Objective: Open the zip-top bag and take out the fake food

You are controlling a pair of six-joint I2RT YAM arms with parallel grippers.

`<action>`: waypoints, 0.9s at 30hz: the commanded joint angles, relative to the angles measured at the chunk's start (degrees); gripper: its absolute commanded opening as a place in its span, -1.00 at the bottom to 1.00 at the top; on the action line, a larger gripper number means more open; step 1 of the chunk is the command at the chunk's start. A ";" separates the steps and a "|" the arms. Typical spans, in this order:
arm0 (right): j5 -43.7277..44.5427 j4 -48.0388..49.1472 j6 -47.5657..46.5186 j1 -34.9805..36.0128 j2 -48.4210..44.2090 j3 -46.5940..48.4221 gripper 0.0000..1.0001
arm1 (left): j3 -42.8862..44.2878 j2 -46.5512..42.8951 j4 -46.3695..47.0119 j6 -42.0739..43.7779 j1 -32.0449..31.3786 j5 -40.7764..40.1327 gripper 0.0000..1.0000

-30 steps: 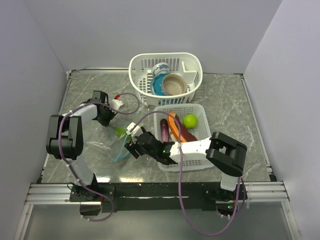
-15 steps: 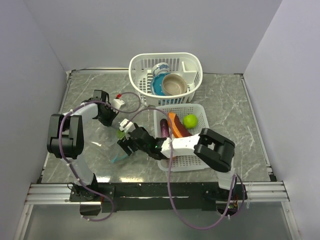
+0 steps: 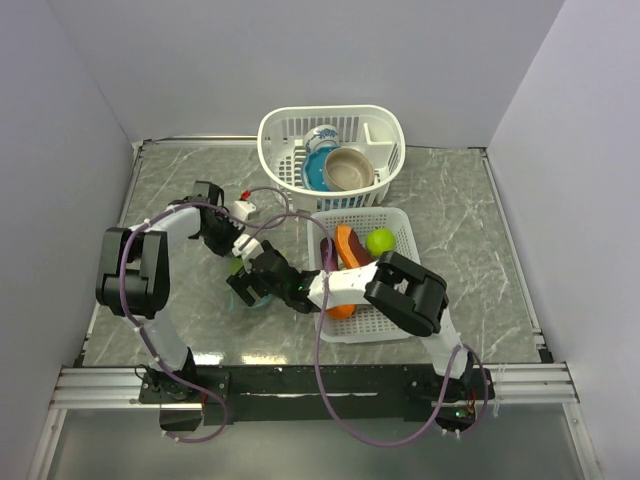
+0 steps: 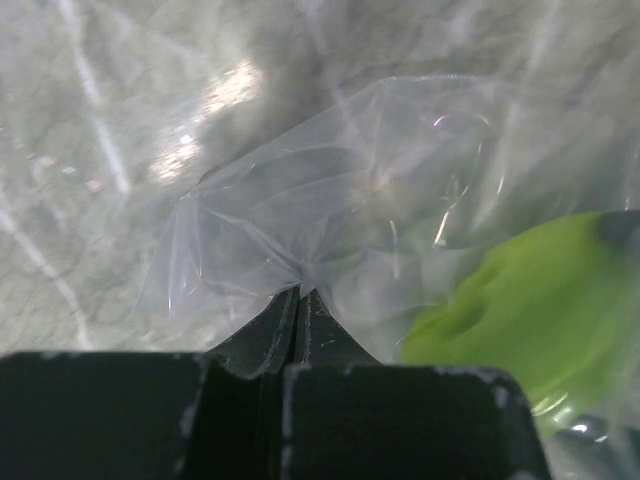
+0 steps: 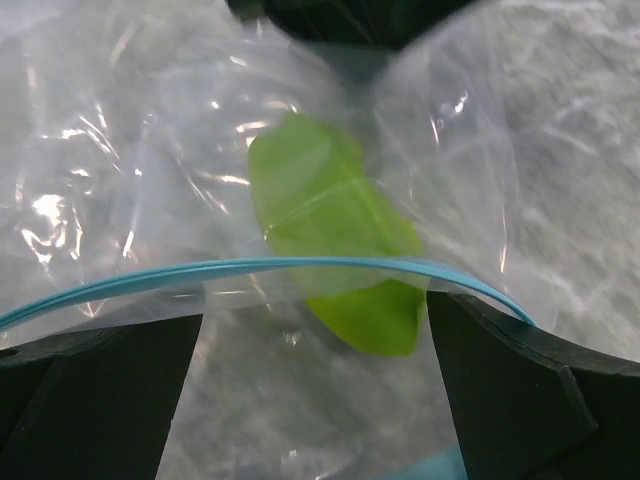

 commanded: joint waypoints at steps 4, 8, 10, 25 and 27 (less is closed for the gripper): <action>-1.95 2.54 2.48 -0.11 2.72 3.96 1.00 | -0.17 -2.74 -3.14 -2.79 -1.32 7.00 -0.99; -1.95 3.33 2.40 -0.11 2.81 3.00 0.90 | -1.67 -3.27 -3.49 -3.06 -1.32 8.85 -0.98; -2.48 4.29 2.48 -0.29 2.38 1.86 0.71 | -2.55 -3.79 -3.23 -3.32 -1.32 8.94 -0.98; 0.51 9.05 4.15 0.33 -13.78 -13.43 -0.36 | -3.08 -0.99 0.90 -4.20 3.85 -2.22 -0.98; 1.29 8.44 4.41 0.41 -17.56 -16.24 -0.36 | -1.94 -0.37 0.64 -4.20 5.62 -2.92 -0.99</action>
